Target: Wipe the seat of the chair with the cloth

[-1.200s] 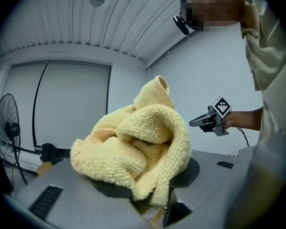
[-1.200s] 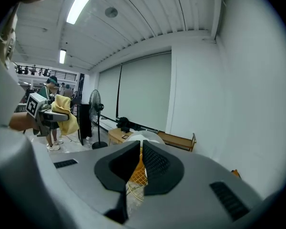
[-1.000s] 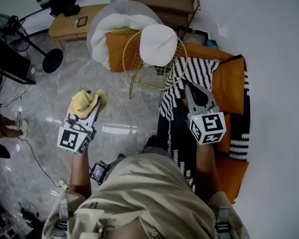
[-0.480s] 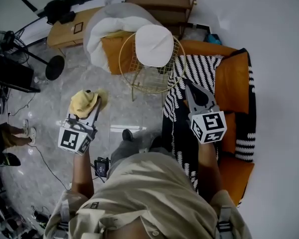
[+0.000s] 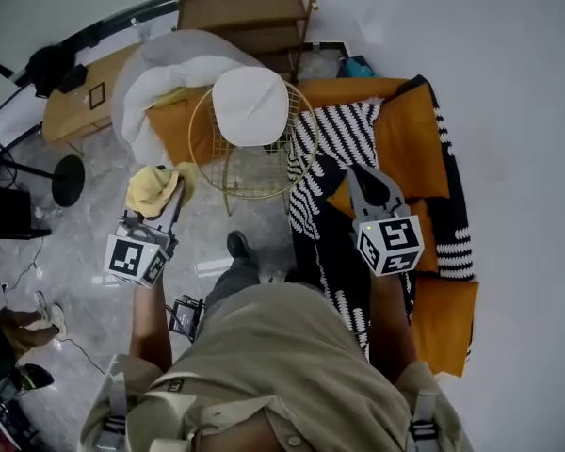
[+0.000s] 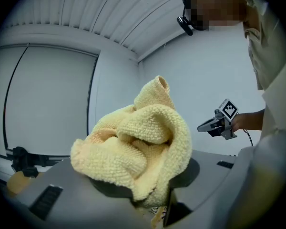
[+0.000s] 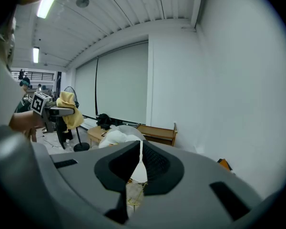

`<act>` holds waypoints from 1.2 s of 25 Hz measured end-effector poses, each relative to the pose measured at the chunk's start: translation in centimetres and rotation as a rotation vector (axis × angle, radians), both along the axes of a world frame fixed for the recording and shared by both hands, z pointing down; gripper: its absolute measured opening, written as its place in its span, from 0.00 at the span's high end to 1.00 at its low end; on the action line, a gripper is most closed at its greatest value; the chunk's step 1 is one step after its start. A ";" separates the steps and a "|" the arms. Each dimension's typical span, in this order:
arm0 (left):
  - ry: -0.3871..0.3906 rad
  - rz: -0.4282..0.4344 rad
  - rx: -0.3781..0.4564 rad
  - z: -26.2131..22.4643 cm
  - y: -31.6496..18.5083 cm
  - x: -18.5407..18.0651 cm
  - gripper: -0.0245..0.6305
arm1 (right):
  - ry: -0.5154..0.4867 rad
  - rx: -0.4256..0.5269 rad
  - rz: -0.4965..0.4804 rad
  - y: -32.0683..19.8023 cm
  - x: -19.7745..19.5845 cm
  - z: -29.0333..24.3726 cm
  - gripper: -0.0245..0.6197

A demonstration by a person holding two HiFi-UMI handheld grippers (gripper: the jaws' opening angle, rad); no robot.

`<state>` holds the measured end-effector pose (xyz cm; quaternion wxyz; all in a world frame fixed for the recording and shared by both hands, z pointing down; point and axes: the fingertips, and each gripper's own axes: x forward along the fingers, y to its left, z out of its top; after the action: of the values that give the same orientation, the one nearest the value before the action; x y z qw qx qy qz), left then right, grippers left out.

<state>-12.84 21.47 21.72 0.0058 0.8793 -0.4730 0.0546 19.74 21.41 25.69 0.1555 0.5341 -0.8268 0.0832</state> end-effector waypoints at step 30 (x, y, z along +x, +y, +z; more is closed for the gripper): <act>0.002 -0.047 -0.052 5.1 -19.8 -10.3 0.69 | 0.070 -0.051 0.013 -17.1 -9.4 1.5 0.92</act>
<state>-23.15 1.69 26.80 0.0304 0.8677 -0.4919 0.0656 10.36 4.27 27.20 0.1972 0.5381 -0.8149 0.0864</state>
